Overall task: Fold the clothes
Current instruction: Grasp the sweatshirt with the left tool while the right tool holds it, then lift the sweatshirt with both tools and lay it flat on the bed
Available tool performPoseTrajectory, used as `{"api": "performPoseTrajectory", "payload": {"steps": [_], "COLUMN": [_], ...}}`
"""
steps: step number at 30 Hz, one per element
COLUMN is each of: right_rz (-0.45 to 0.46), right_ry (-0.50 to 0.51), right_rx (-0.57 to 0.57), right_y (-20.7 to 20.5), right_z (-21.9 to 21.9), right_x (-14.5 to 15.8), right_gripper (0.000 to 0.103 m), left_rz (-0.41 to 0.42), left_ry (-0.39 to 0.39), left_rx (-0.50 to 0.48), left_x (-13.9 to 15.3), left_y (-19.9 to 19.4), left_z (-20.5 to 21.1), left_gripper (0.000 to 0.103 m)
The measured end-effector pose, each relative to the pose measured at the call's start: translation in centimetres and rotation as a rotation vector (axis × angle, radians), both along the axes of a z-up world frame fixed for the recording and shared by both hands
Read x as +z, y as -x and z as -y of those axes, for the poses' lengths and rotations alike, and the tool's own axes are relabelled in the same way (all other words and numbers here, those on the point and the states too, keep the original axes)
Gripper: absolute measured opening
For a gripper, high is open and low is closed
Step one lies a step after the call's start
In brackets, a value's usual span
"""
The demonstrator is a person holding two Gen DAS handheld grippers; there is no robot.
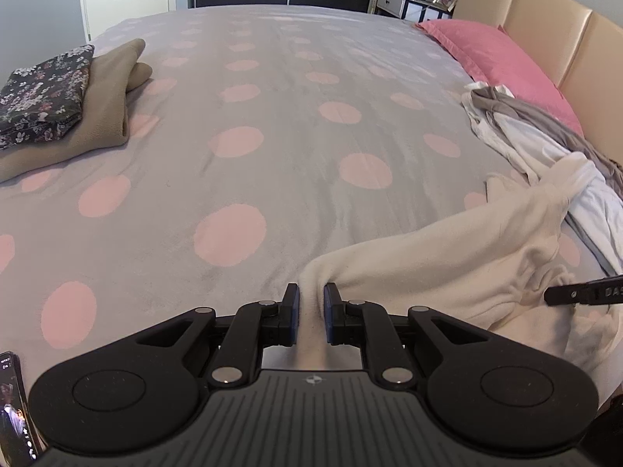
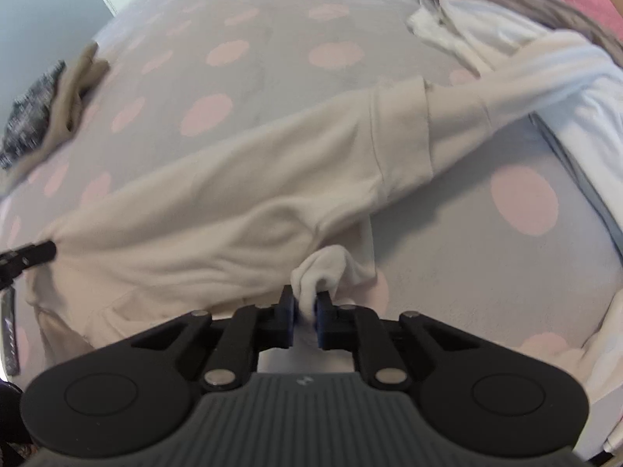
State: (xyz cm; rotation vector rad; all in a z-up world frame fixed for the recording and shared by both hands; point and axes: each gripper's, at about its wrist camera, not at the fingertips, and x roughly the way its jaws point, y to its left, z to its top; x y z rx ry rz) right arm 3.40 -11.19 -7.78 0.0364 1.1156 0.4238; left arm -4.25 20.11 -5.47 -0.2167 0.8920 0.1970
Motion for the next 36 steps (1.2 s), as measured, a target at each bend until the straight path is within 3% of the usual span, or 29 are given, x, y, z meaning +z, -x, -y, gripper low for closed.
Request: {"api": "performPoseTrajectory", "payload": {"steps": [5,8,12,19,22,25,30,36], "right_rz": [0.205,0.274,0.353,0.435,0.41,0.352,0.235,0.117], "right_ry": [-0.124,-0.189,-0.283,-0.418,-0.378,-0.27,-0.05,0.075], "right_rx": [0.065,0.094,0.144,0.237,0.236,0.185,0.028,-0.139], "right_y": [1.4,1.9,2.6,4.1,4.4,4.5,4.2,3.2], "right_z": [-1.5,-2.8,-4.9,-6.9,-6.5,-4.7,0.6,6.8], "right_x": [5.6,8.7,12.5,18.0,18.2,17.1,13.0,8.2], "right_gripper": [0.011,0.011,0.011,0.011,0.011,0.011,0.011,0.01], "left_rz": [0.097,0.191,0.303,0.407,0.366,0.278,0.089,-0.084], "left_ry": [0.003,-0.017,-0.055,-0.19,-0.186,-0.093,0.059,0.162], "left_rx": [0.052,0.098,0.17,0.283,0.235,0.127,-0.09,-0.308], "left_x": [3.3,6.9,11.5,16.9,16.9,14.6,8.6,2.8], "left_y": [0.9,1.6,3.1,6.1,6.4,6.1,4.9,4.0], "left_z": [-2.1,-3.9,-6.4,-7.9,-7.3,-5.9,-1.6,4.7], "left_gripper": [0.011,0.011,0.011,0.011,0.01,0.01,0.011,0.014]}}
